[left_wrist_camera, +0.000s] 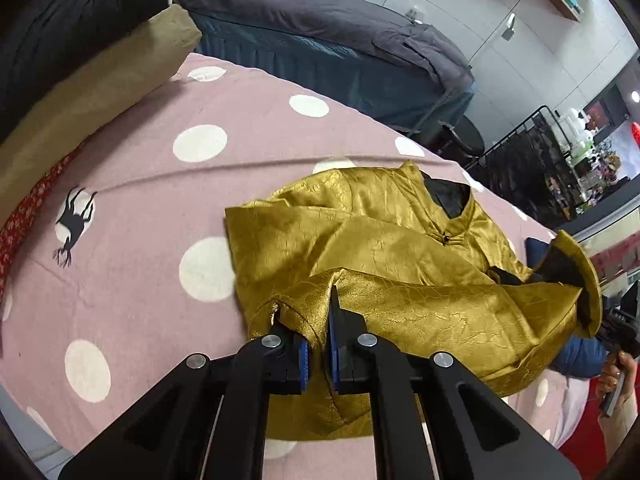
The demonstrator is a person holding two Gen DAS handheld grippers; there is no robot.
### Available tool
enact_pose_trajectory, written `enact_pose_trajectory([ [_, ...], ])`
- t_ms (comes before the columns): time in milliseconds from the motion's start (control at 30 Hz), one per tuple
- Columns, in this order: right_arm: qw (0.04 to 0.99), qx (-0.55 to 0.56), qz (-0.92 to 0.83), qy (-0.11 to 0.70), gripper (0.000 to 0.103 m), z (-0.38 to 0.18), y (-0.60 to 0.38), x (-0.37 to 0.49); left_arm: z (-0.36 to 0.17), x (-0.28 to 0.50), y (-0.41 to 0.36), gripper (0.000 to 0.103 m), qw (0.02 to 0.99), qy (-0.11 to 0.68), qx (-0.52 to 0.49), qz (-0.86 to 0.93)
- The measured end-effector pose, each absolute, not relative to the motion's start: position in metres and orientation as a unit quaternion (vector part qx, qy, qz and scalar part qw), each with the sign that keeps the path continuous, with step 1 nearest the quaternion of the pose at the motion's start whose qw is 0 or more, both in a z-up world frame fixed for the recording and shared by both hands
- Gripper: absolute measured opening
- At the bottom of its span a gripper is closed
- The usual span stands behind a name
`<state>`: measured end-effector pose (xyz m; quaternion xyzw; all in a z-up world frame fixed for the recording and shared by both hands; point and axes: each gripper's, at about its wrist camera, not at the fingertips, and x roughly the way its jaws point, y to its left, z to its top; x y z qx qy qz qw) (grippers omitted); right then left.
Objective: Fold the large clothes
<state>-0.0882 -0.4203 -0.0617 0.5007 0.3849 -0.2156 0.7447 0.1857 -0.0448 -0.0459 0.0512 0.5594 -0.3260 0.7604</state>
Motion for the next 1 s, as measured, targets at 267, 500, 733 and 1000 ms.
enact_pose_trajectory([
  [267, 0.734, 0.511, -0.234, 0.382, 0.009, -0.072, -0.443, -0.05, -0.05, 0.216, -0.083, 0.007, 0.772, 0.556, 0.064, -0.302],
  [500, 0.725, 0.502, -0.253, 0.397, 0.009, -0.082, -0.467, -0.014, -0.053, 0.247, -0.112, 0.011, 0.769, 0.573, 0.036, -0.282],
  [733, 0.686, 0.551, -0.273, 0.389, 0.009, -0.113, -0.484, -0.008, -0.059, 0.269, -0.103, 0.017, 0.745, 0.604, -0.049, -0.28],
  [1000, 0.646, 0.599, -0.281, 0.38, 0.009, -0.142, -0.491, -0.01, -0.031, 0.283, -0.028, 0.075, 0.731, 0.564, -0.291, -0.251],
])
